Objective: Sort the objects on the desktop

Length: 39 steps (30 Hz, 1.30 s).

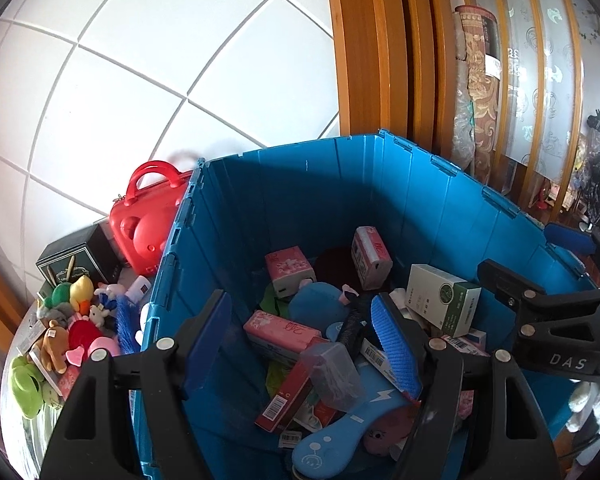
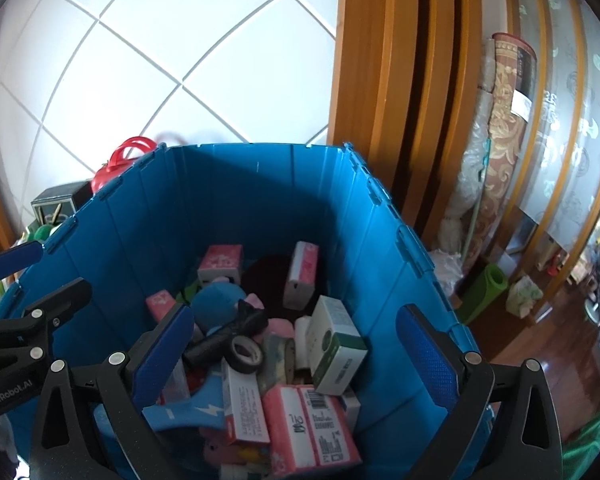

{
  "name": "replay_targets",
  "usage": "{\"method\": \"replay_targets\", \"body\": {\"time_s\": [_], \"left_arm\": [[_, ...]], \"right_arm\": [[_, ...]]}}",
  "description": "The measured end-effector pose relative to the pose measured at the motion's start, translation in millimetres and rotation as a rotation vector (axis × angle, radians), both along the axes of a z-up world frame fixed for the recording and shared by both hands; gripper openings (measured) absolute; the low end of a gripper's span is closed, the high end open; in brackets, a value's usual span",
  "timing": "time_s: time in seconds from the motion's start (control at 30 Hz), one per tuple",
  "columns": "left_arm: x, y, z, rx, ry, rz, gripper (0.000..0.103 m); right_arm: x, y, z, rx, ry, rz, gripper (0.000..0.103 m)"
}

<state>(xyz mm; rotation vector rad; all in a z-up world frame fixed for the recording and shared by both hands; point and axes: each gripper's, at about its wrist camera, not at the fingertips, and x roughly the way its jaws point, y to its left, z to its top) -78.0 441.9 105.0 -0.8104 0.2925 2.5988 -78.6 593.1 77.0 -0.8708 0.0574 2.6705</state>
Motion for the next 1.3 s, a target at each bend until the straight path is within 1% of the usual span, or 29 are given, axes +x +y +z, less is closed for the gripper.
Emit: {"method": "replay_targets", "body": {"time_s": [0.1,0.3,0.47,0.63,0.8,1.3], "left_arm": [[3.8,-1.2,1.0,-0.003,0.022,0.018,0.072],[-1.9,-2.4,-0.5,-0.001,-0.020,0.013,0.072],[-0.2,0.3,-1.3,-0.009,-0.011,0.006,0.072],[0.0,3.1,-2.4,-0.024,-0.006,0.005,0.072],[-0.4,3.1,-2.4,-0.023,-0.009,0.002,0.072],[-2.4,5.4,-3.0,-0.038,0.001,0.035,0.072]], "right_arm": [[0.2,0.6,0.8,-0.002,0.001,0.003,0.103],[-0.6,-2.2,0.0,0.001,-0.012,0.013,0.103],[0.1,-0.9,-1.2,-0.008,-0.011,0.003,0.103],[0.1,-1.6,-1.2,0.004,-0.009,-0.004,0.103],[-0.2,-1.6,-1.3,0.004,-0.009,-0.006,0.103],[-0.6,-1.7,-1.7,0.004,-0.011,0.004,0.103]]}}
